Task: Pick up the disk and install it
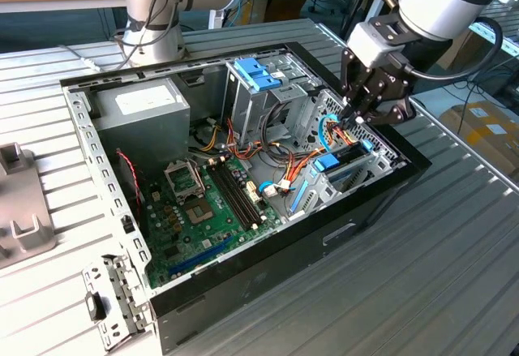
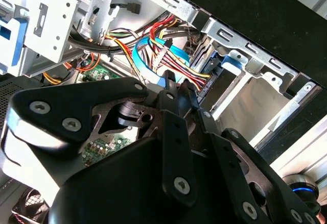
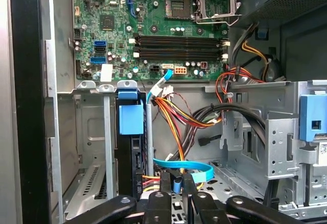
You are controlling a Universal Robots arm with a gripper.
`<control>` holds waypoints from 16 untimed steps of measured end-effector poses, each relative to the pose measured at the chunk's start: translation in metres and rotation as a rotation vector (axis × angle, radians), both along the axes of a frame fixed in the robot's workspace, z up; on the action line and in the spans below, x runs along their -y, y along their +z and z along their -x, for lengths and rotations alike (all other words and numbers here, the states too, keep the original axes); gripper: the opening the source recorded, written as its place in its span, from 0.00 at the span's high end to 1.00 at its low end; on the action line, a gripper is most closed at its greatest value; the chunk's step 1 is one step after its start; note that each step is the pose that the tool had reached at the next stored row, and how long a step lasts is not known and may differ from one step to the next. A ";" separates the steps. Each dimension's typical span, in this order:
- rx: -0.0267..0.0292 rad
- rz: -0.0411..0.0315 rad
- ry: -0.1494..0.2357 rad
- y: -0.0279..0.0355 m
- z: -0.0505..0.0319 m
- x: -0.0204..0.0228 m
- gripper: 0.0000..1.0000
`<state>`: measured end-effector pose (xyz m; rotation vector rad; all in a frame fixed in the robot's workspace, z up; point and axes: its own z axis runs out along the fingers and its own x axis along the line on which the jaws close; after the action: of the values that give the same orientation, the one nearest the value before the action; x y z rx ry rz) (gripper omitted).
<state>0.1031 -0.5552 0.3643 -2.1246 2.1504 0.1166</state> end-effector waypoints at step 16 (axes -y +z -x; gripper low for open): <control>0.0000 0.0000 0.000 -0.0021 0.0003 0.0001 0.84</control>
<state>0.1028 -0.5553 0.3623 -2.1247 2.1504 0.1166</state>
